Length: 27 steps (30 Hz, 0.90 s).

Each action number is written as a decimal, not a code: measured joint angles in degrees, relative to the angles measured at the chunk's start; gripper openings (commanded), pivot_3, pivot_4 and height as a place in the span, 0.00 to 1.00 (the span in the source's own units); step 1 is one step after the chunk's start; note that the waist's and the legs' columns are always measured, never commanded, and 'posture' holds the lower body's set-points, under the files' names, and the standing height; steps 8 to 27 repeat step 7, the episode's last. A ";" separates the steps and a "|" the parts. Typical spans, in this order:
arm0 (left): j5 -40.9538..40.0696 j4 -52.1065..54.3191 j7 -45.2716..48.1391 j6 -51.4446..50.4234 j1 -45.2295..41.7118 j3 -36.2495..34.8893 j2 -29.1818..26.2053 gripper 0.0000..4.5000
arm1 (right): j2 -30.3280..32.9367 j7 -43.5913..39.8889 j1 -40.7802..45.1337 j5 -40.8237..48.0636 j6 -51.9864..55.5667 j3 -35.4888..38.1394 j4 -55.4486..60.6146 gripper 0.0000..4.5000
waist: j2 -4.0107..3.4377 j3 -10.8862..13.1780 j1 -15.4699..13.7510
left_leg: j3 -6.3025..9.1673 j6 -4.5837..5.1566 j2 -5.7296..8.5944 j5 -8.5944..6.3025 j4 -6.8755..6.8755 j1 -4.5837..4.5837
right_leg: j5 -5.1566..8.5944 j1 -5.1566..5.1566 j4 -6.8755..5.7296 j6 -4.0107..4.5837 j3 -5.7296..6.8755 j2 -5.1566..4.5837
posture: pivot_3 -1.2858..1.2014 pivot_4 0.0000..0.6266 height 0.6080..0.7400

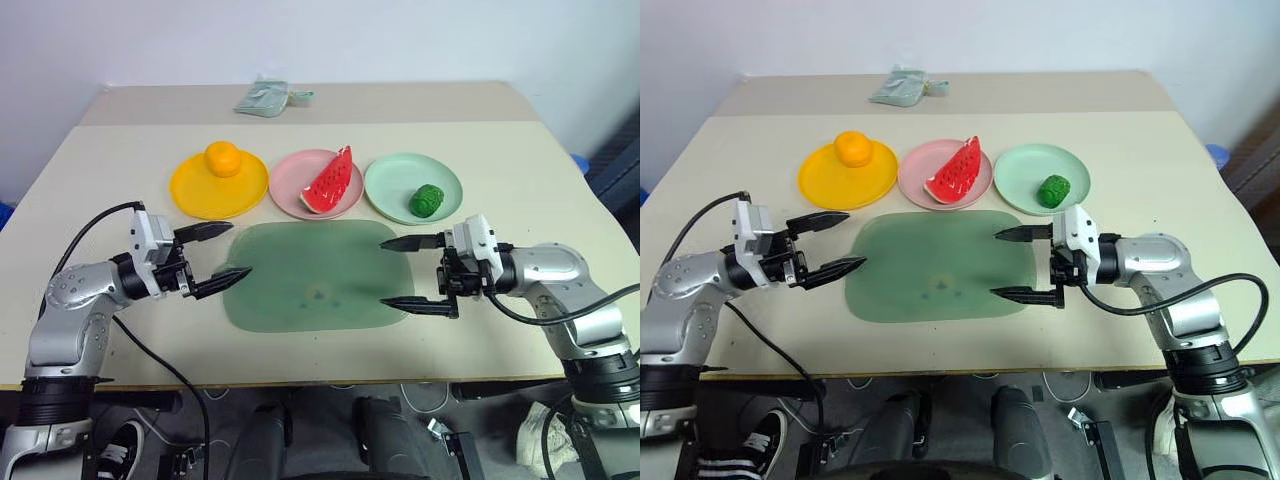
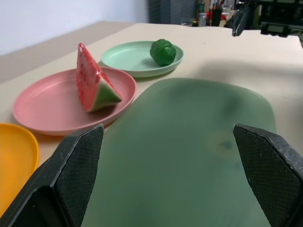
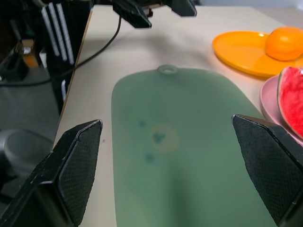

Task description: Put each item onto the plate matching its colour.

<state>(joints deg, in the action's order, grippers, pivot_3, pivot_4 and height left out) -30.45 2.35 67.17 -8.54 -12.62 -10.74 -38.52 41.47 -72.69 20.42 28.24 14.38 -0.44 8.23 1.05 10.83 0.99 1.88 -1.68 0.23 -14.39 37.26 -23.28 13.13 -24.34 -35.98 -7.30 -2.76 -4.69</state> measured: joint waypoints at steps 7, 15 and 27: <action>-0.25 -1.43 1.38 -1.15 -2.38 1.83 1.85 1.00 | -0.02 4.42 -1.10 0.06 1.78 0.24 3.27 0.99 | 0.01 0.00 -0.35 | 0.01 0.00 0.01 0.00 0.03 -0.01 | 0.00 0.01 0.00 0.00 0.01 0.00 | 0.52 0.24 1.00; -0.25 -1.43 1.38 -1.15 -2.38 1.83 1.85 1.00 | -0.02 4.42 -1.10 0.06 1.78 0.24 3.27 0.99 | 0.01 0.00 -0.35 | 0.01 0.00 0.01 0.00 0.03 -0.01 | 0.00 0.01 0.00 0.00 0.01 0.00 | 0.52 0.24 1.00; -0.25 -1.43 1.38 -1.15 -2.38 1.83 1.85 1.00 | -0.02 4.42 -1.10 0.06 1.78 0.24 3.27 0.99 | 0.01 0.00 -0.35 | 0.01 0.00 0.01 0.00 0.03 -0.01 | 0.00 0.01 0.00 0.00 0.01 0.00 | 0.52 0.24 1.00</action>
